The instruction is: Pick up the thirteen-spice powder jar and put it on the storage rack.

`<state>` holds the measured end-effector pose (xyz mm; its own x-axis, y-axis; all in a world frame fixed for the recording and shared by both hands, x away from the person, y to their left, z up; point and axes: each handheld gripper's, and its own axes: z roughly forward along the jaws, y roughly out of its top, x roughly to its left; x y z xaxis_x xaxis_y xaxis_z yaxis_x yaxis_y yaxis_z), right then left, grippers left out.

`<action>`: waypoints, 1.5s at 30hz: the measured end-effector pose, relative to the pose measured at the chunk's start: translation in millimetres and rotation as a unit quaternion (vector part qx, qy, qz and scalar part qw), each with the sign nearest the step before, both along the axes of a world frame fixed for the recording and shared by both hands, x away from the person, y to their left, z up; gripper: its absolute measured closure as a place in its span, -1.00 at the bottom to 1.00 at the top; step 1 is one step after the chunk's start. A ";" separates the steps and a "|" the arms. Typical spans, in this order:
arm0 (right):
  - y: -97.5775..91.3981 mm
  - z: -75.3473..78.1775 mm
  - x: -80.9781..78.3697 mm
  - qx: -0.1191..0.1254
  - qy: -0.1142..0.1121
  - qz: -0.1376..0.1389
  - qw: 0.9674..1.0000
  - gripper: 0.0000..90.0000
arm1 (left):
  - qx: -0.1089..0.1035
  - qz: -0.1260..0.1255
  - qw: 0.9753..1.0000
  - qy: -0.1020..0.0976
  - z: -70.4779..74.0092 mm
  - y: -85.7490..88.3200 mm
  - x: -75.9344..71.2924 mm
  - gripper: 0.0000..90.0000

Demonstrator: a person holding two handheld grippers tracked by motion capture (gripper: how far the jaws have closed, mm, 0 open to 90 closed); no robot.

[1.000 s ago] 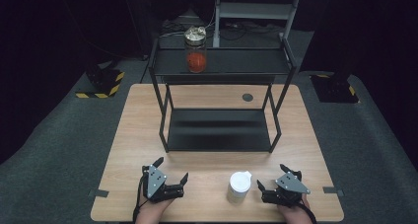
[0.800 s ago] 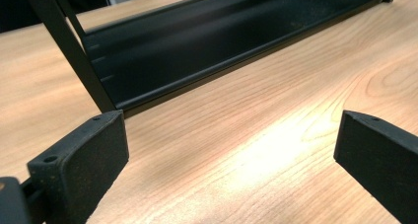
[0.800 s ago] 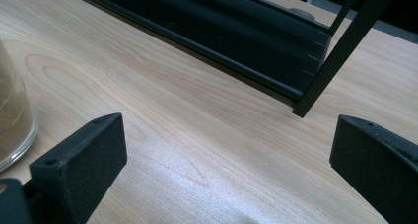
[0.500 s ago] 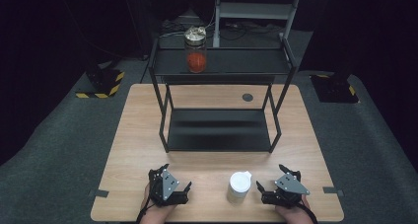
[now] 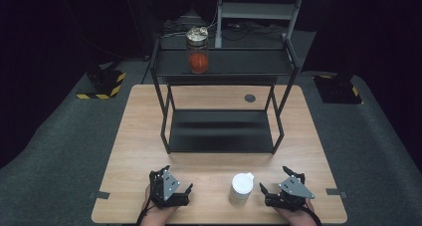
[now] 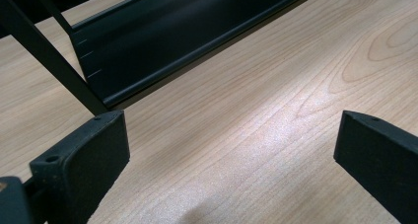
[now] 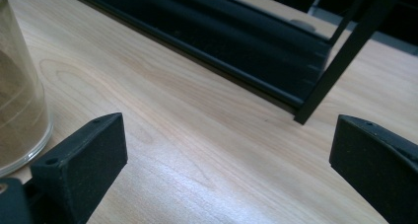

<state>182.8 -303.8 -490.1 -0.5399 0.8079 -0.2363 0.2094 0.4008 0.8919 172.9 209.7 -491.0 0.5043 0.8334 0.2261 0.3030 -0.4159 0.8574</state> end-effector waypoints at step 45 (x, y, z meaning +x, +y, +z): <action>12.3 23.5 -38.2 0.122 -0.040 0.116 0.985 -1.00 | 0.006 -0.004 1.000 -0.008 -1.6 -1.2 -2.5 -0.98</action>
<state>144.6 -291.6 -466.7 -0.7041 0.7030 -0.1000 0.0621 0.2013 0.9776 170.4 208.6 -492.7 0.5074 0.8264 0.2441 0.2853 -0.4284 0.8574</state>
